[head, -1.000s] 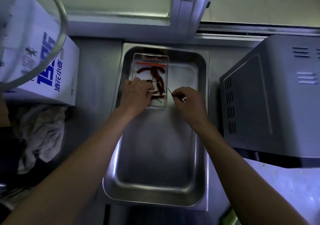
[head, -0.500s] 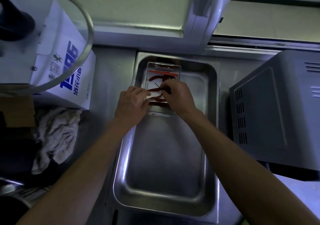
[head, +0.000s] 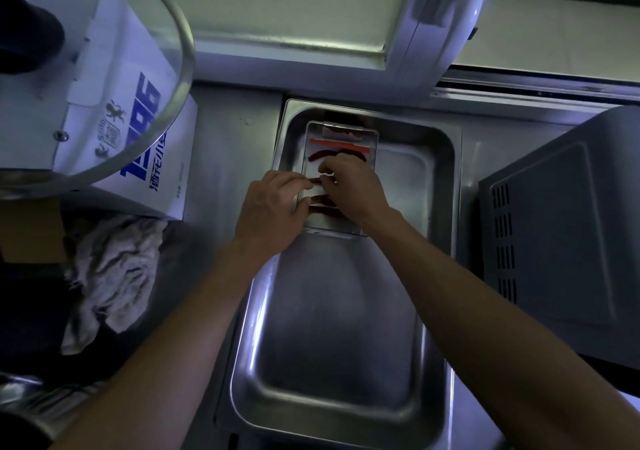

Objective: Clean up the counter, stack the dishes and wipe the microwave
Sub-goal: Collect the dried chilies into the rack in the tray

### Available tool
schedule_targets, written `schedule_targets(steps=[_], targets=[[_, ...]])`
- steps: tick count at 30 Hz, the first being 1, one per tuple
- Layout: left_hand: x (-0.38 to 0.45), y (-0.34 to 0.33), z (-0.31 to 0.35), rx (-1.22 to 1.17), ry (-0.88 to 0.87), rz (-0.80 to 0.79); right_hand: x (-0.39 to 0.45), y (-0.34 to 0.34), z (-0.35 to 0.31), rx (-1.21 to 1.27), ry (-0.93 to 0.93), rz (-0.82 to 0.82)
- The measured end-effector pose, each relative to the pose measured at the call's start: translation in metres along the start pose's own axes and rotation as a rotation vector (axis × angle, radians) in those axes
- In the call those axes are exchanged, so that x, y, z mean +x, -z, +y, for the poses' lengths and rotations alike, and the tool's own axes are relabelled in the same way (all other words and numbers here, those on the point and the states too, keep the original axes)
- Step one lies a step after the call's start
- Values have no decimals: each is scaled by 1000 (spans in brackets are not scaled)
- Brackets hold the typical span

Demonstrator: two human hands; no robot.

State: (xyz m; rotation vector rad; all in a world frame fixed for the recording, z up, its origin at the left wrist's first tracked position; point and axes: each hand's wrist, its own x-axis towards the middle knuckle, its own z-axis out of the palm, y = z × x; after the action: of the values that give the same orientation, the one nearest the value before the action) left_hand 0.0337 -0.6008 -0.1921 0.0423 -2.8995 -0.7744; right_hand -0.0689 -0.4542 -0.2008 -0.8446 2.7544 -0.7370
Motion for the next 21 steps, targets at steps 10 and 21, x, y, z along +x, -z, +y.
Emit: schedule_targets(steps=[10, 21], targets=[[-22, 21, 31, 14, 98, -155, -55, 42, -6, 75, -94, 67], [-85, 30, 82, 45, 50, -283, -207, 66, -17, 59, -353, -48]])
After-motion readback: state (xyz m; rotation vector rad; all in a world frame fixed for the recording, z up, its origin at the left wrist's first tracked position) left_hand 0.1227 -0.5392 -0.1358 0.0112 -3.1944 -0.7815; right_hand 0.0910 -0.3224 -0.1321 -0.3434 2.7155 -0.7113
